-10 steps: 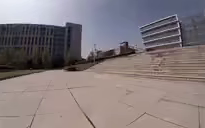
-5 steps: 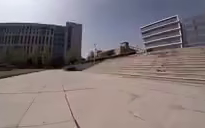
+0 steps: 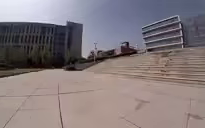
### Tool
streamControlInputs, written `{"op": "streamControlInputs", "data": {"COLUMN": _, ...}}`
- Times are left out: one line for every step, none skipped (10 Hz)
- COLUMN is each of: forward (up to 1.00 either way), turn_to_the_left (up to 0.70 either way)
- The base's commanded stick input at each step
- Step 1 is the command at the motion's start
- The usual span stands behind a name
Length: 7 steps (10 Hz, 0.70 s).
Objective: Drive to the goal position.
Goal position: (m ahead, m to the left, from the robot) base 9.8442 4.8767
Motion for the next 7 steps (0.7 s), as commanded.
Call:
{"op": "streamControlInputs", "data": {"forward": 0.70, "turn_to_the_left": 0.35}}
{"op": "streamControlInputs", "data": {"forward": 0.70, "turn_to_the_left": 0.33}}
{"op": "streamControlInputs", "data": {"forward": 0.70, "turn_to_the_left": 0.25}}
{"op": "streamControlInputs", "data": {"forward": 0.70, "turn_to_the_left": 0.03}}
{"op": "streamControlInputs", "data": {"forward": 0.70, "turn_to_the_left": 0.02}}
{"op": "streamControlInputs", "data": {"forward": 0.70, "turn_to_the_left": 0.02}}
{"op": "streamControlInputs", "data": {"forward": 0.70, "turn_to_the_left": 0.01}}
